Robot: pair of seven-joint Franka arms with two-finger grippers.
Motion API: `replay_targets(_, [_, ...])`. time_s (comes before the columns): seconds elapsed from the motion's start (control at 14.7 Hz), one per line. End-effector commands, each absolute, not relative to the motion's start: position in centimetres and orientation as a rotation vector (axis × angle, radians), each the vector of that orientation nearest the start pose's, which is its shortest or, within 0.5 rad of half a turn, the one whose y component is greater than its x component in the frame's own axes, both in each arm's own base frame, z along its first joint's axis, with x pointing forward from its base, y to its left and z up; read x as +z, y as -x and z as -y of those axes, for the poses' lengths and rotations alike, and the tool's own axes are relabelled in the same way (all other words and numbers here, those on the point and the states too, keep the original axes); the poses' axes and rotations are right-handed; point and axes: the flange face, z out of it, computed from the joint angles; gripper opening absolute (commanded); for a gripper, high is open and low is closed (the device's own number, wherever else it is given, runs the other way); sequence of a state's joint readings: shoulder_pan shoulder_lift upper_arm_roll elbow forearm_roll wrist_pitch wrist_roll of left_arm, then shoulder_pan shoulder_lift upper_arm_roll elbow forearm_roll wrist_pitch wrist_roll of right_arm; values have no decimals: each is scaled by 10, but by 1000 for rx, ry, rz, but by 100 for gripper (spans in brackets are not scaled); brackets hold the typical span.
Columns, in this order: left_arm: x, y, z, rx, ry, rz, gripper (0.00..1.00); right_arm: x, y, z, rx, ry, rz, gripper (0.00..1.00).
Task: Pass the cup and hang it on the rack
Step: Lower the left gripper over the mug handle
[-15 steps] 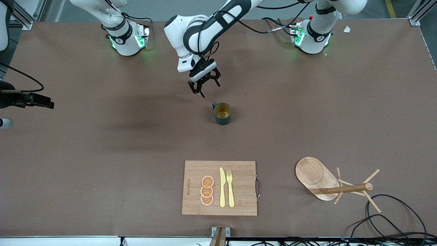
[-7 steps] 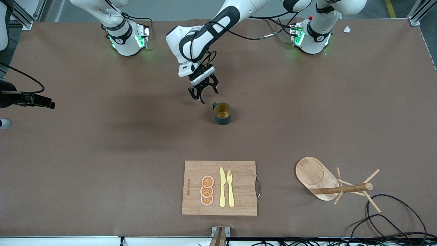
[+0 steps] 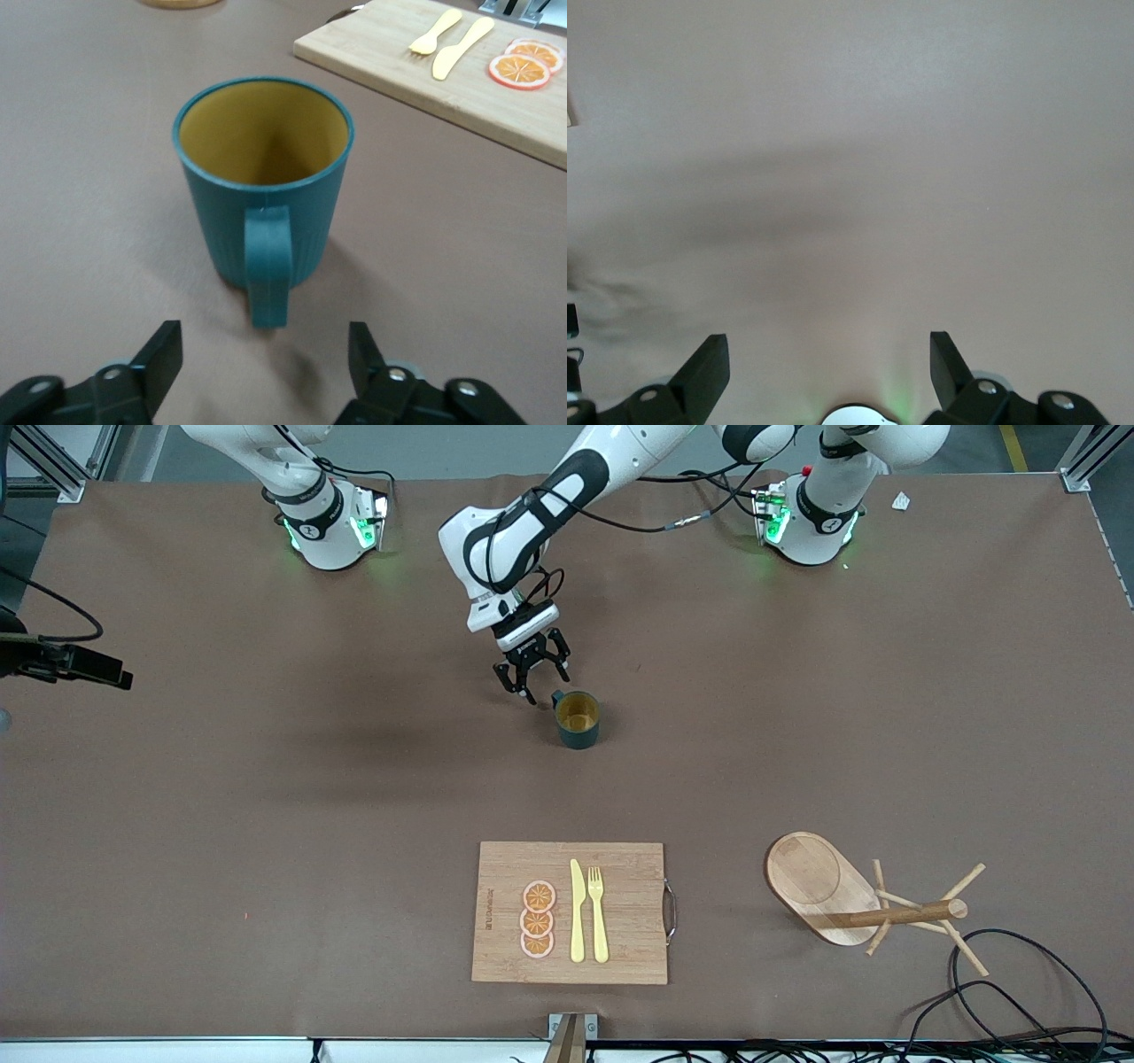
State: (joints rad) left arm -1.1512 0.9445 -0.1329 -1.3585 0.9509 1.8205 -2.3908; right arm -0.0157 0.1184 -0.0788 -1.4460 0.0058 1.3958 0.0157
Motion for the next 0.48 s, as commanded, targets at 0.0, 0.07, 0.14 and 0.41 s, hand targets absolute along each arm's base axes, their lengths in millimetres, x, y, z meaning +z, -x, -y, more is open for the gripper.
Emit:
replay_targets(0.0, [140,-283,643,-1239,2520,842,79,608,-540,45,241,3105,-175,100])
replay_targets(0.07, [140,-284,643,-1243,2520,839,78,612,-535,43,222,3106,-170,100])
replay_targets(0.14, [141,-284,644,-1247,2521,836,76,614,-533,42,217,3106,-167,100])
replay_targets(0.41, [142,-285,642,-1249,2512,837,57,628,-523,40,183,3109,-157,100])
